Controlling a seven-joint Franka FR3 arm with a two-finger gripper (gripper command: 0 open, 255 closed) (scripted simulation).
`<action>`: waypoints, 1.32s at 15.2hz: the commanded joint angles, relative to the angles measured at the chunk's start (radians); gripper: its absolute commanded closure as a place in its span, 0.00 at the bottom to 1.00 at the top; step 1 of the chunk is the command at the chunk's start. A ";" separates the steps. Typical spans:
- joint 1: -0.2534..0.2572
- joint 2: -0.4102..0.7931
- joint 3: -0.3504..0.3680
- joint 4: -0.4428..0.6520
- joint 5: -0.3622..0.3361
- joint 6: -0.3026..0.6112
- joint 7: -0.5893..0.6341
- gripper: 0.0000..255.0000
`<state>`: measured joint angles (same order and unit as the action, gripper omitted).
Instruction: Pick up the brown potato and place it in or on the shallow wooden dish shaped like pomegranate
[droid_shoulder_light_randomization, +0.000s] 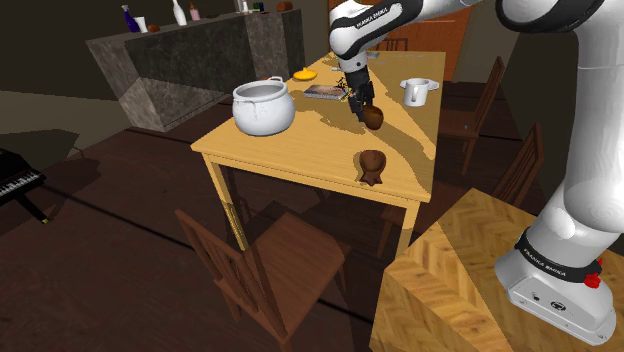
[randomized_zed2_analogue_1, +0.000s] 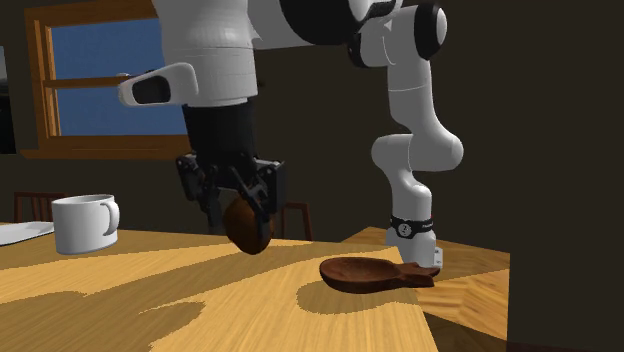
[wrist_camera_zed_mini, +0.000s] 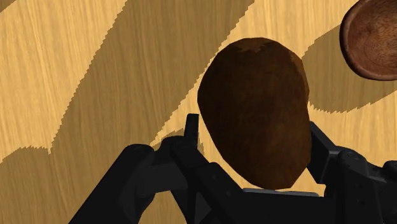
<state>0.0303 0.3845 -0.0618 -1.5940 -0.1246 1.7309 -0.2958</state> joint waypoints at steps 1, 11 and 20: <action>0.000 -0.006 0.000 0.019 0.000 -0.025 -0.004 1.00; 0.073 -0.205 0.045 -0.235 0.009 0.015 0.116 1.00; 0.154 -0.369 0.117 -0.464 0.046 0.066 0.263 1.00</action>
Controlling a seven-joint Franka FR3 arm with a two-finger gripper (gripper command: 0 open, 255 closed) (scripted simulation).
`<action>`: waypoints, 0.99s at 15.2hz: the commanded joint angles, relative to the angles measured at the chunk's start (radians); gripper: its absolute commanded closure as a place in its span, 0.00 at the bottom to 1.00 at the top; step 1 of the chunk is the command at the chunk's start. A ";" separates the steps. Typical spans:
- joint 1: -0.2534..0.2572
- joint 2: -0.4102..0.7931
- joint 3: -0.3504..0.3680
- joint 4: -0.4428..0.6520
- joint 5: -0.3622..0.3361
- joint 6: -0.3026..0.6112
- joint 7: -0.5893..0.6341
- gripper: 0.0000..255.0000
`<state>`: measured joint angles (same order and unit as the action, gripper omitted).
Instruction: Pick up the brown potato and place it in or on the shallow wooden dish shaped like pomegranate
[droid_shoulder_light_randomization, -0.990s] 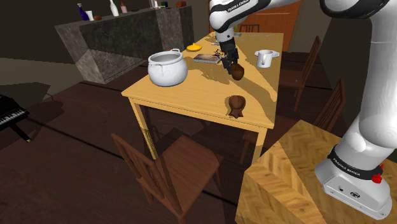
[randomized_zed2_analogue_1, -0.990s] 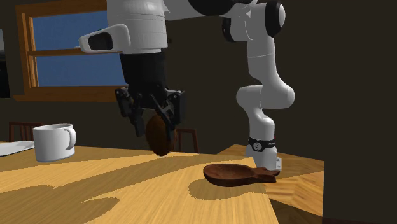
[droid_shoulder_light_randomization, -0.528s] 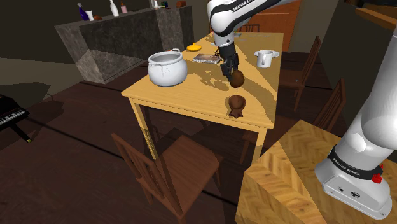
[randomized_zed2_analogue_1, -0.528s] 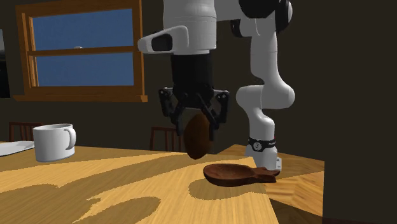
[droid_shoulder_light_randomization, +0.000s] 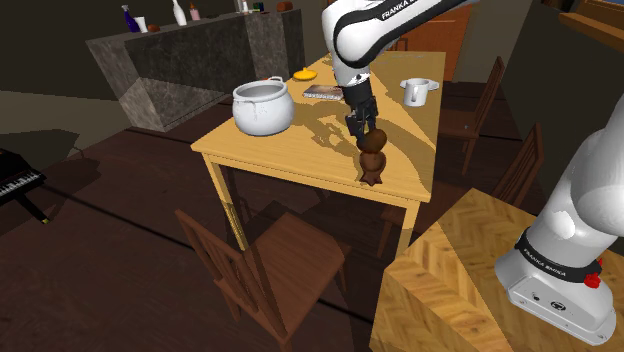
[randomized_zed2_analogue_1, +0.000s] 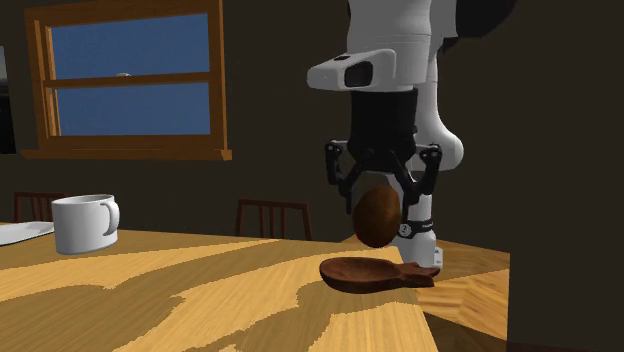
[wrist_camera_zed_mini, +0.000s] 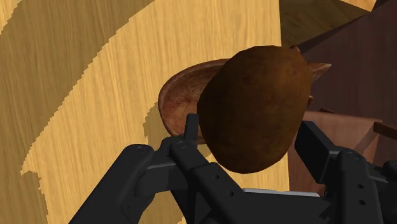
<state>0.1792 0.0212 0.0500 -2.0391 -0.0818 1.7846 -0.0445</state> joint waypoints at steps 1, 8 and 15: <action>0.005 -0.001 0.005 -0.027 0.002 0.025 0.012 1.00; 0.005 0.038 0.005 -0.078 -0.002 0.115 0.020 1.00; 0.005 0.061 0.004 -0.101 -0.005 0.161 0.025 1.00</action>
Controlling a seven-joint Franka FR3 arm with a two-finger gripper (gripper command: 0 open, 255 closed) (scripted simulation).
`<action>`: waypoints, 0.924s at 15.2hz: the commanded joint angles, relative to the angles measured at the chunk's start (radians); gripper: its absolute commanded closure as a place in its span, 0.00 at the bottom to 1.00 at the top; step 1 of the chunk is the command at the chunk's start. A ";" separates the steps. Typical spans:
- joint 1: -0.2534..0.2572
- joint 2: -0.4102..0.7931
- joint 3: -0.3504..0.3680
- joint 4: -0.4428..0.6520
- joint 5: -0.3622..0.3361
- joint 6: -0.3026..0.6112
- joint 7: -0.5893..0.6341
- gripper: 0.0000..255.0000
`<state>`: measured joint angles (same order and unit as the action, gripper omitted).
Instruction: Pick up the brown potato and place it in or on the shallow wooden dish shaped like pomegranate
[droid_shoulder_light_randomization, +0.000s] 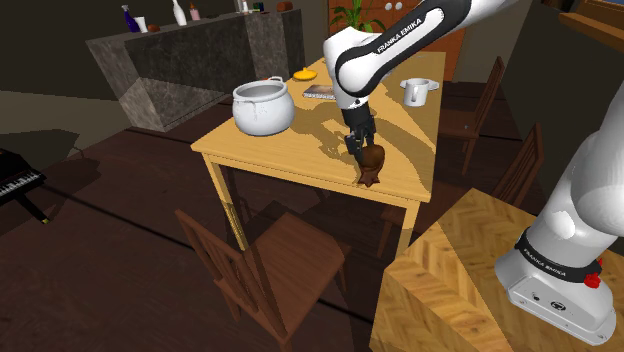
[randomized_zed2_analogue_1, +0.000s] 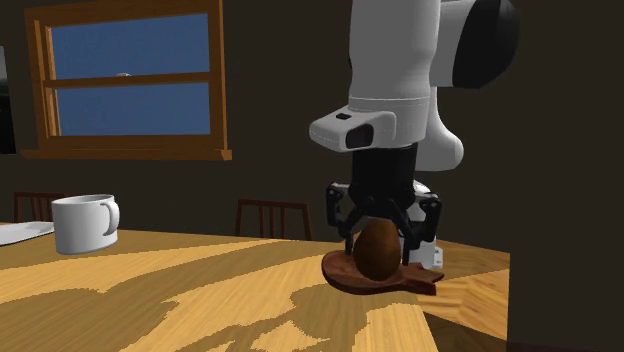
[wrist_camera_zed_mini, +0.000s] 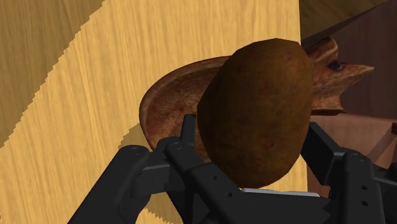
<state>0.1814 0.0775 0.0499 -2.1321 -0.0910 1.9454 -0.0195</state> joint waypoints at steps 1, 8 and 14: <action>0.003 0.005 0.004 -0.008 0.004 0.000 0.000 1.00; 0.004 0.010 0.004 0.000 0.004 -0.003 0.000 0.00; 0.008 -0.010 0.007 0.104 0.011 -0.127 -0.004 0.00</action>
